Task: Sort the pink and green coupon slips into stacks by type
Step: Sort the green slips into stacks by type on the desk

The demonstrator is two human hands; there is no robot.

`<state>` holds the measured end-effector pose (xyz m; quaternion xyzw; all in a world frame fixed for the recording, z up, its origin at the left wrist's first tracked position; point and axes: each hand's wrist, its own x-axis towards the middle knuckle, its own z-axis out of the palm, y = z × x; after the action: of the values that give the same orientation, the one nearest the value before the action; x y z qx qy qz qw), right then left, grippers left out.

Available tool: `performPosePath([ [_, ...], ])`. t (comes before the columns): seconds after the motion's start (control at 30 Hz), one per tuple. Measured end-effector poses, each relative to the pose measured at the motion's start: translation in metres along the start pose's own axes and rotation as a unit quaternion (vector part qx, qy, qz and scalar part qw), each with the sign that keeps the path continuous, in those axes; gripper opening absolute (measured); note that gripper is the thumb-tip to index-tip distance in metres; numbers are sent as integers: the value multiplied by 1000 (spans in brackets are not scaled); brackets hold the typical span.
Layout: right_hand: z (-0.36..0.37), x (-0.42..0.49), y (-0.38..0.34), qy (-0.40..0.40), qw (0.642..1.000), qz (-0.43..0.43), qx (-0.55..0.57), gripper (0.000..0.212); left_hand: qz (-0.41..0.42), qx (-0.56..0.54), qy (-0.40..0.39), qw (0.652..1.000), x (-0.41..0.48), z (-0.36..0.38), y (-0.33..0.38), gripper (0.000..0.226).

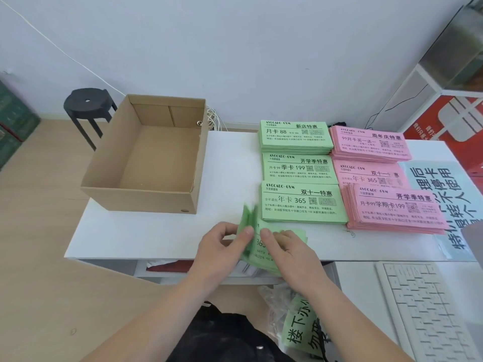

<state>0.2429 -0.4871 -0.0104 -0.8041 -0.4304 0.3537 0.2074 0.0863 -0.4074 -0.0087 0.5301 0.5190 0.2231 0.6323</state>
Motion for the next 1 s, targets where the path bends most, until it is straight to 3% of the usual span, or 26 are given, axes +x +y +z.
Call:
performPosePath([
  [0.1, 1, 0, 6, -25, 1000, -6, -17, 91, -6, 13, -16, 1000, 11, -6, 14, 33],
  [0.17, 2, 3, 11, -27, 1000, -6, -3, 71, 8, 76, -28, 997, 20, -11, 14, 17],
  [0.23, 6, 5, 21, 3, 1000, -24, -3, 35, 25, 146, -40, 988, 29, -15, 11, 25],
  [0.27, 7, 5, 29, 35, 999, -27, 3, 28, 29, 168, -47, 984, 31, -17, 9, 29],
  [0.33, 4, 0, 41, 129, 991, -17, 36, 44, 42, 175, -56, 982, 30, -21, 10, 32],
  [0.4, -3, -7, 48, 193, 977, 18, 90, 61, 72, 157, -54, 984, 26, -26, 11, 33],
  [0.47, -12, -11, 51, 188, 959, 72, 200, 70, 94, 137, -58, 984, 24, -30, 13, 35],
  [0.53, -18, -12, 51, 143, 930, 84, 327, 50, 107, 104, -60, 987, 23, -30, 17, 36],
  [0.6, -24, -12, 44, 121, 916, 81, 375, 33, 115, 69, -69, 989, 25, -29, 21, 32],
  [0.77, -39, -5, 43, 199, 930, 53, 303, 29, 101, 80, -84, 988, 27, -23, 16, 18],
  [0.83, -37, -3, 47, 191, 941, 57, 275, 31, 74, 105, -78, 989, 26, -20, 6, 19],
  [1.0, -24, 0, 51, 204, 928, 81, 300, 36, 63, 105, -46, 991, 25, -7, -1, 37],
])
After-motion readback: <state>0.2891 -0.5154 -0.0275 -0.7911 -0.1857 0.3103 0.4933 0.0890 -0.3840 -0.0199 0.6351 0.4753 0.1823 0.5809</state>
